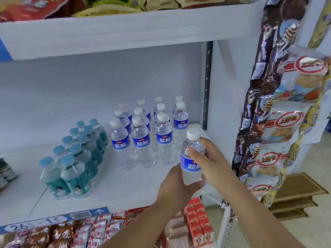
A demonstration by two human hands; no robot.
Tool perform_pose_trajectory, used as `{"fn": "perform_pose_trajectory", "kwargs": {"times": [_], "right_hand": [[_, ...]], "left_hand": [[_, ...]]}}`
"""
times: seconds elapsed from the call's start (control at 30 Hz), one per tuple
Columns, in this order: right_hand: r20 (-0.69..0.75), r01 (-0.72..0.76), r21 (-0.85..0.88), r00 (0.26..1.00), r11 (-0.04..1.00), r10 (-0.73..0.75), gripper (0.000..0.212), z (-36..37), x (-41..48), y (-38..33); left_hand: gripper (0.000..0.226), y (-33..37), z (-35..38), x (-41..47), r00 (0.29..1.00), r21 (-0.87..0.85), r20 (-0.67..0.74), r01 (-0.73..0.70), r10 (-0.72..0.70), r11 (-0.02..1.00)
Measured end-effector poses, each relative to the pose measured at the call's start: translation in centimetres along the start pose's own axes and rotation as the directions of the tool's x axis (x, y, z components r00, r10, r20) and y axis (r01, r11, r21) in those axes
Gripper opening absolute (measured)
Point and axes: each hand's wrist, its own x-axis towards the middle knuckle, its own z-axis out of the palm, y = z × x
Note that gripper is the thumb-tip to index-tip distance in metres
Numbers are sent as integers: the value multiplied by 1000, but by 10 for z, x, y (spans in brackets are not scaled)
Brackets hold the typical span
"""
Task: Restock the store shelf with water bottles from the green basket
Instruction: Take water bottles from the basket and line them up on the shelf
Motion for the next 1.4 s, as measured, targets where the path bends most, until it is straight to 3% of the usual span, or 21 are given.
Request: {"fn": "perform_pose_trajectory", "kwargs": {"times": [0.13, 0.3, 0.47, 0.8, 1.1, 1.23, 1.4], "right_hand": [[-39, -6, -40, 999, 999, 5, 38, -10, 48, 16], [-76, 25, -35, 997, 999, -28, 32, -11, 106, 28], [-33, 38, -53, 999, 998, -40, 39, 1, 139, 36], [30, 79, -71, 997, 994, -78, 42, -3, 161, 42], [94, 39, -98, 995, 994, -30, 48, -9, 162, 45], [88, 9, -79, 996, 997, -2, 50, -8, 161, 44], [-86, 21, -76, 996, 997, -27, 61, -6, 154, 46]], "left_hand": [[53, 3, 15, 40, 996, 7, -78, 52, -51, 999], [61, 3, 27, 79, 970, -17, -224, 89, -90, 996], [65, 2, 36, 97, 947, -32, -288, 140, -143, 990], [70, -2, 43, 113, 947, -19, -289, 139, -139, 990], [85, -4, 46, 113, 974, -23, -186, 131, -133, 991], [75, -5, 40, 106, 974, 0, -160, 163, -161, 987], [49, -6, 18, 82, 966, 104, -166, 218, -199, 970]]}}
